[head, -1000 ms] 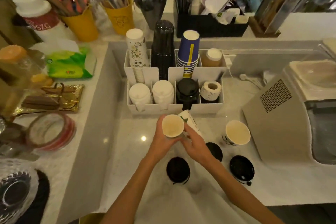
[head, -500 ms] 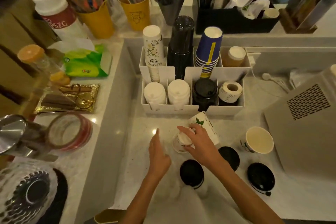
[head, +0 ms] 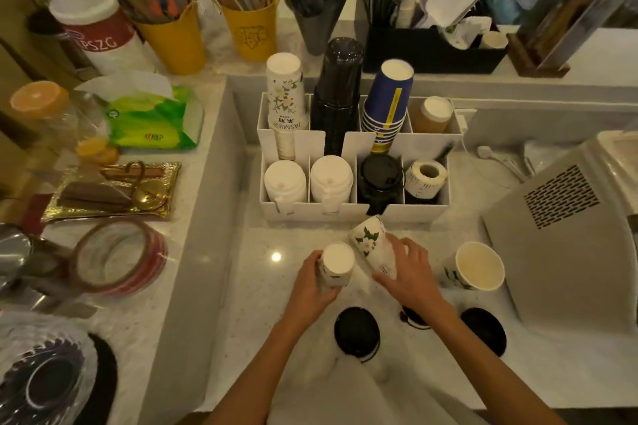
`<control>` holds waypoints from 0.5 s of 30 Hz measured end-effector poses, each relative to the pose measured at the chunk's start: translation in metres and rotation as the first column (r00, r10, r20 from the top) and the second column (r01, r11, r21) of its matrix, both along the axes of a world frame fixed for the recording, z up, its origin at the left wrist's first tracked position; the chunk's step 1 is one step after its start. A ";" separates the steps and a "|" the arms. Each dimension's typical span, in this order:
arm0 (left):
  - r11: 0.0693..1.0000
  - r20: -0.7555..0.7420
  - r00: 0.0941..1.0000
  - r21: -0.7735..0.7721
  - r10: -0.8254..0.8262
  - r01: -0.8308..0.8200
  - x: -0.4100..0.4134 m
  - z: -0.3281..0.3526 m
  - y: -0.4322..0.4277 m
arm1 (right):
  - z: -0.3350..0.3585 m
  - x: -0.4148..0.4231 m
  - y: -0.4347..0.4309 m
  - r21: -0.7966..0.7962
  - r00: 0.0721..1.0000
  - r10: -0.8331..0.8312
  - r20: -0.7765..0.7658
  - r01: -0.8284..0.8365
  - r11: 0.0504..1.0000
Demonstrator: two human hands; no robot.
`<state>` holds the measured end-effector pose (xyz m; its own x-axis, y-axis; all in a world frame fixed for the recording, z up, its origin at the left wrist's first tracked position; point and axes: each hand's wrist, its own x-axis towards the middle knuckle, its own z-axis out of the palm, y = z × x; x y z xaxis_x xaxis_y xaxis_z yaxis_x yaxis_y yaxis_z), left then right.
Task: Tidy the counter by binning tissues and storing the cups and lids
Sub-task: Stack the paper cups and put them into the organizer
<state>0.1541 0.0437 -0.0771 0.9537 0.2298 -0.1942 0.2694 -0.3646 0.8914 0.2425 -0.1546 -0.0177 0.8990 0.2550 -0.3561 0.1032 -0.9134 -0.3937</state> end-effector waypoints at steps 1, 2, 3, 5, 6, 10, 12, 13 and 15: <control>1.000 -0.010 1.000 0.001 -0.009 0.009 -0.001 -0.001 0.000 | -0.005 -0.004 -0.003 0.002 0.999 -0.036 -0.029 0.036 0.999; 1.000 -0.019 1.000 0.002 -0.015 0.015 -0.002 -0.001 0.001 | -0.008 -0.008 -0.002 0.038 0.996 -0.070 -0.055 0.073 0.997; 1.000 -0.029 0.999 0.006 -0.019 0.019 -0.002 -0.002 0.001 | -0.009 -0.011 -0.002 0.094 0.992 -0.106 -0.076 0.113 0.989; 1.000 -0.037 0.999 0.017 -0.017 0.018 -0.002 -0.002 0.001 | -0.003 -0.017 -0.002 0.181 0.982 -0.177 -0.068 0.187 0.966; 1.000 -0.038 0.999 0.024 -0.017 0.018 -0.003 -0.002 0.001 | 0.004 -0.021 -0.004 0.205 0.977 -0.209 -0.036 0.212 0.956; 0.999 -0.022 0.999 0.044 -0.026 0.027 -0.006 0.000 0.003 | 0.043 -0.042 -0.022 0.359 0.959 -0.261 0.111 0.206 0.910; 0.998 -0.018 1.000 0.056 -0.018 0.019 -0.006 0.000 0.003 | 0.067 -0.050 -0.030 0.450 0.957 -0.257 0.135 0.172 0.876; 0.998 -0.015 1.000 0.061 -0.015 0.016 -0.006 0.000 0.003 | 0.080 -0.051 -0.032 0.484 0.960 -0.252 0.120 0.165 0.859; 0.998 -0.003 1.000 0.052 -0.016 0.016 -0.004 -0.001 0.003 | 0.101 -0.049 -0.029 0.526 0.976 -0.199 0.087 0.125 0.841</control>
<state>0.1496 0.0470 -0.0784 0.9570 0.2240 -0.1845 0.2649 -0.4151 0.8704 0.1933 -0.1838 0.0831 0.9727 0.2145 -0.0886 0.0570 -0.5908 -0.8048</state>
